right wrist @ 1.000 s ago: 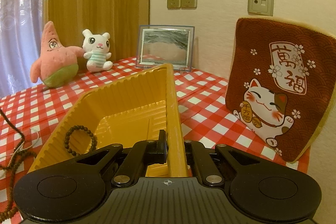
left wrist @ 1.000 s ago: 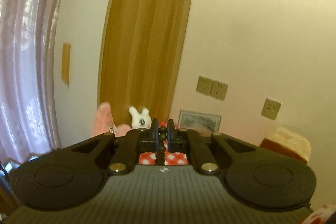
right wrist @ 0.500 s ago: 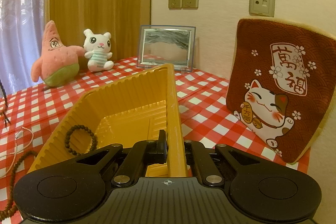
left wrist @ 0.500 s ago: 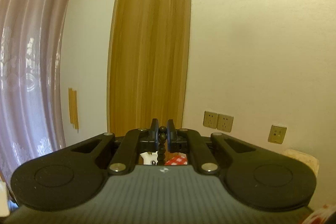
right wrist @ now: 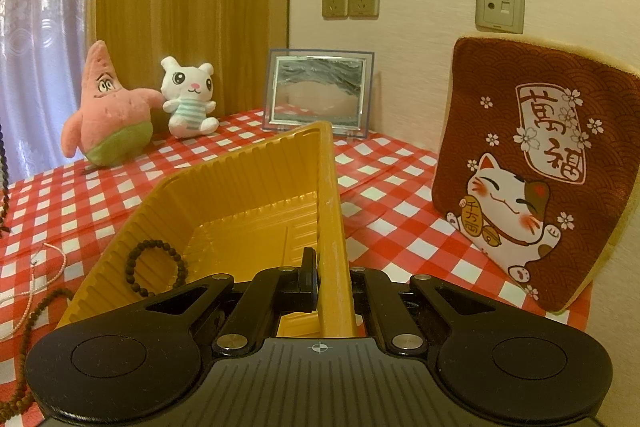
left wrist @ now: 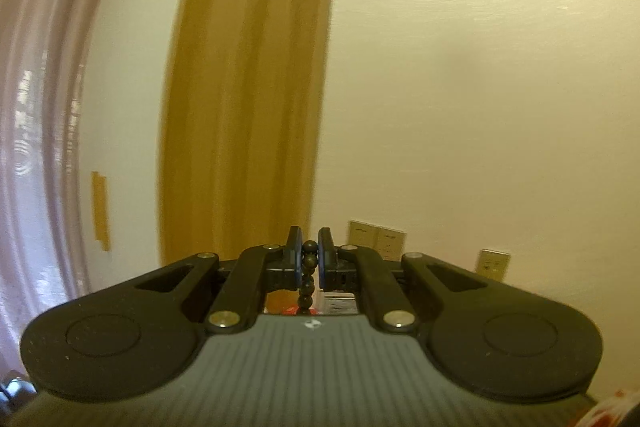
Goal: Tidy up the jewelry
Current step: 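Lift the bead necklace high with the left tool and swing it over the tray, then lower the bead necklace into the orange tray and open the left tool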
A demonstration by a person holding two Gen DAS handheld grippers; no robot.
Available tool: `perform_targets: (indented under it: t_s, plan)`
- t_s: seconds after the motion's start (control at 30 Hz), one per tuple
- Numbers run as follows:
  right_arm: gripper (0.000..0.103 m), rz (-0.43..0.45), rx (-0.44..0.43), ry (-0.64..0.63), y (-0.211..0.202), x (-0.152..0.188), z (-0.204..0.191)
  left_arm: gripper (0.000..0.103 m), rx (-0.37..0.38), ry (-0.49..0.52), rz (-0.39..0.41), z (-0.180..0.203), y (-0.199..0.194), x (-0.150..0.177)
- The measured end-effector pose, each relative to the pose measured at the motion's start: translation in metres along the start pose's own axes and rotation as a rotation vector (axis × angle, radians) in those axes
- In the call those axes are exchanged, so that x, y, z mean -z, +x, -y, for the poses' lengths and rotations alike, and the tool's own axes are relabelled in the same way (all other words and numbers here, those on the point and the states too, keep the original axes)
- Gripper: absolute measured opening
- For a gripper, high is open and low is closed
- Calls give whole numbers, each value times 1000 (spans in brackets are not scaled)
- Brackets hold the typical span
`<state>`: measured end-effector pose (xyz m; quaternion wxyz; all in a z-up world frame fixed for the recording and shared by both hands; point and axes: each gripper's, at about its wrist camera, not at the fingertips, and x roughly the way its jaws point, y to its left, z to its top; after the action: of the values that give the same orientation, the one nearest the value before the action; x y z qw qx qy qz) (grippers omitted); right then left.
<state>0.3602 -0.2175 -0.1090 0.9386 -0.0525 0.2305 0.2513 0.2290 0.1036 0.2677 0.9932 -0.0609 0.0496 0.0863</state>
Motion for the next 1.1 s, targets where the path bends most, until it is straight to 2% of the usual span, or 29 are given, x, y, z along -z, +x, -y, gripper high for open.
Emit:
perform_targets:
  t_s: [0.4, 0.5, 0.63, 0.73, 0.83, 1.0, 1.1]
  plan:
    - [4, 2, 1, -3, -2, -3, -3, 6, 253, -22, -36, 69, 33, 7]
    - [4, 2, 0, 0, -2, -4, -4, 6, 302, -37, -42, 85, 43, 12]
    - [5, 5, -3, 1, -4, -6, -5, 6, 344, -81, -92, 97, 62, 28]
    - [5, 4, -4, 3, -3, -5, -4, 6, 356, -106, -156, 102, 78, 50]
    - [5, 3, -5, 5, -3, -5, -3, 6, 348, -122, -254, 111, 98, 81]
    - [5, 2, -5, 8, -3, -5, -3, 6, 353, -183, -454, 118, 127, 156]
    - [5, 0, -6, 9, -3, -5, -3, 6, 343, -228, -545, 118, 137, 198]
